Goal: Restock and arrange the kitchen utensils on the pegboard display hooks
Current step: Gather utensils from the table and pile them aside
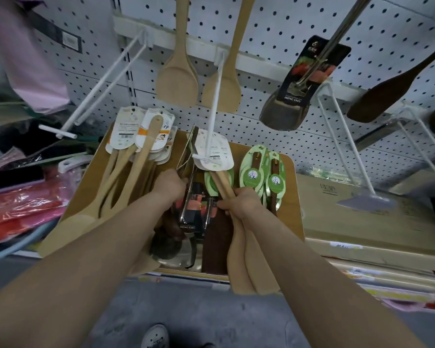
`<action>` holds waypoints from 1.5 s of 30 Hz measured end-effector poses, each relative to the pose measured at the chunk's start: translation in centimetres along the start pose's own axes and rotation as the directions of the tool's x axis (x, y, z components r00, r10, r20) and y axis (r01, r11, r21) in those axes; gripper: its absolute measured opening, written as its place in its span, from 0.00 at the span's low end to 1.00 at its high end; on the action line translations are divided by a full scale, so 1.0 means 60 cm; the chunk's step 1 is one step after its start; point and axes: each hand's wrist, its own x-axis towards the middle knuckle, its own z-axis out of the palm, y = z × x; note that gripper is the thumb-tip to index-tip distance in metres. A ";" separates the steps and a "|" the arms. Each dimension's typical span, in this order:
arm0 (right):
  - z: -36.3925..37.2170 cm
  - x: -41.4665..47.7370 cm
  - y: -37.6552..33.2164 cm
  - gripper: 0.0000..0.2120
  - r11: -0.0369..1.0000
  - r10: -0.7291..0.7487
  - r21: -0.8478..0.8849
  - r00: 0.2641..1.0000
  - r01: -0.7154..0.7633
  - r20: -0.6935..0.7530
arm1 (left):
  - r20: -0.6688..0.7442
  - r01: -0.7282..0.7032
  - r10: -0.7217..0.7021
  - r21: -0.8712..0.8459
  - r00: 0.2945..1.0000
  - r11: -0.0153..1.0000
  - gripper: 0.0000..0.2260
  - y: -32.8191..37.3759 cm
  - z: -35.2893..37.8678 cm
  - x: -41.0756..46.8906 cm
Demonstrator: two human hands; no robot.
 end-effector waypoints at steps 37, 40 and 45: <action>0.206 -0.083 -0.188 0.26 0.800 -0.131 0.599 0.981 0.021 0.141 | -0.041 -0.007 -0.010 -0.416 0.999 0.909 0.04 -0.195 -0.270 -0.094; 0.227 -0.086 -0.208 0.24 0.824 -0.151 0.562 0.983 0.065 0.108 | -0.042 0.044 -0.069 -0.437 0.997 0.898 0.05 -0.216 -0.283 -0.093; 0.246 -0.106 -0.234 0.23 0.898 -0.216 0.399 0.976 0.184 0.036 | -0.025 0.099 -0.122 -0.441 0.992 0.892 0.09 -0.226 -0.302 -0.093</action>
